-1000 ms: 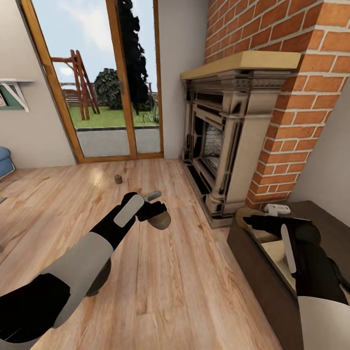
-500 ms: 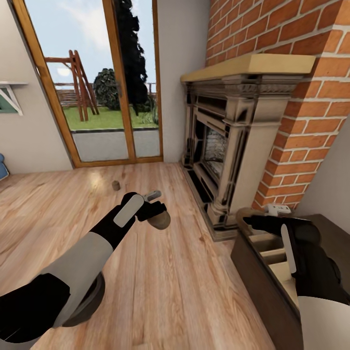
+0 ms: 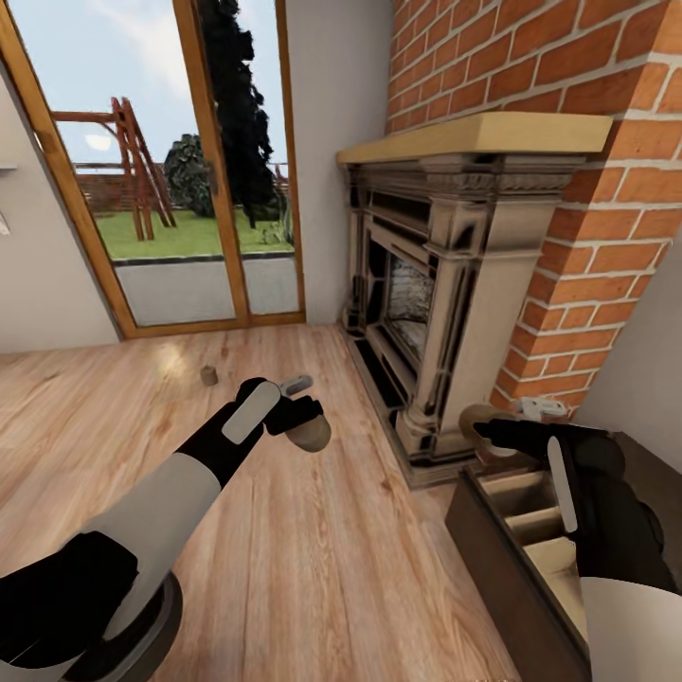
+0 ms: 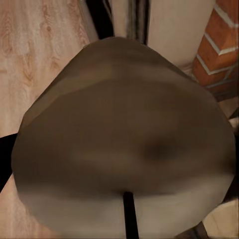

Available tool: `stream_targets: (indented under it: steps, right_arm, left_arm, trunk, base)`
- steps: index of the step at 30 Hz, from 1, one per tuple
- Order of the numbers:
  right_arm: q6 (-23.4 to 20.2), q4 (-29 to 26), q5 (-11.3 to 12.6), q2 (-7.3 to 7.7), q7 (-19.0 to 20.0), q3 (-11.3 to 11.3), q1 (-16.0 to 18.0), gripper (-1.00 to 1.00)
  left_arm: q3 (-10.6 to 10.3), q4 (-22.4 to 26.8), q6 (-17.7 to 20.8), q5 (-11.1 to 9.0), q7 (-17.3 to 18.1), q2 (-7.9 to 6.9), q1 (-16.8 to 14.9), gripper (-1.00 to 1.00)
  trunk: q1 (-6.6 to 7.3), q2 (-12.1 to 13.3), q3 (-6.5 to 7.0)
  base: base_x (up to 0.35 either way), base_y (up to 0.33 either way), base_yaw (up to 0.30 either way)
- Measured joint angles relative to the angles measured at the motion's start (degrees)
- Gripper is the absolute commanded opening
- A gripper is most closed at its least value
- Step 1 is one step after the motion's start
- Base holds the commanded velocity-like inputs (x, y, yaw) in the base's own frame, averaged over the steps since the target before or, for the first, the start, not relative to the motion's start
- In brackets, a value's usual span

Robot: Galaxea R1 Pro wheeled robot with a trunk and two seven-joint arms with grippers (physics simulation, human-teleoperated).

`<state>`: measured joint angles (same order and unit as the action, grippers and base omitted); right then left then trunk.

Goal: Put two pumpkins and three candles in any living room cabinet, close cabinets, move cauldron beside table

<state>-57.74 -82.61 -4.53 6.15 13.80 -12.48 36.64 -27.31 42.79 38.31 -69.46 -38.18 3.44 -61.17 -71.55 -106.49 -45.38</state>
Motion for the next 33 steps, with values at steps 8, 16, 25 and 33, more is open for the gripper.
stream_targets:
  steps: [8,16,25,33]
  right_arm:
    - [0.00,0.00,-0.03,0.00,0.00,0.00,0.00,-1.00]
    - [0.00,0.00,0.03,0.00,0.00,-0.05,0.00,-1.00]
    - [0.01,0.01,0.03,0.03,0.00,-0.08,0.00,-1.00]
    - [0.01,0.17,-0.02,0.00,0.00,-0.09,0.00,-1.00]
  left_arm:
    - [-0.03,0.09,-0.28,-0.01,0.05,-0.01,0.00,-1.00]
    - [-0.03,0.01,-0.35,-0.03,0.12,0.01,0.00,-1.00]
    - [-0.03,-0.08,-0.38,0.01,0.12,0.06,0.00,-1.00]
    - [-0.24,0.08,-0.18,0.15,-0.14,1.21,0.00,-1.00]
  trunk:
    - [0.00,0.00,0.35]
    - [0.00,0.00,0.74]
    - [0.00,0.00,1.18]
    - [0.00,0.00,1.59]
  base:
    - [0.003,0.000,-0.271]
    - [0.000,0.000,-0.272]
    - [0.000,0.000,-0.272]
    - [0.000,0.000,-0.268]
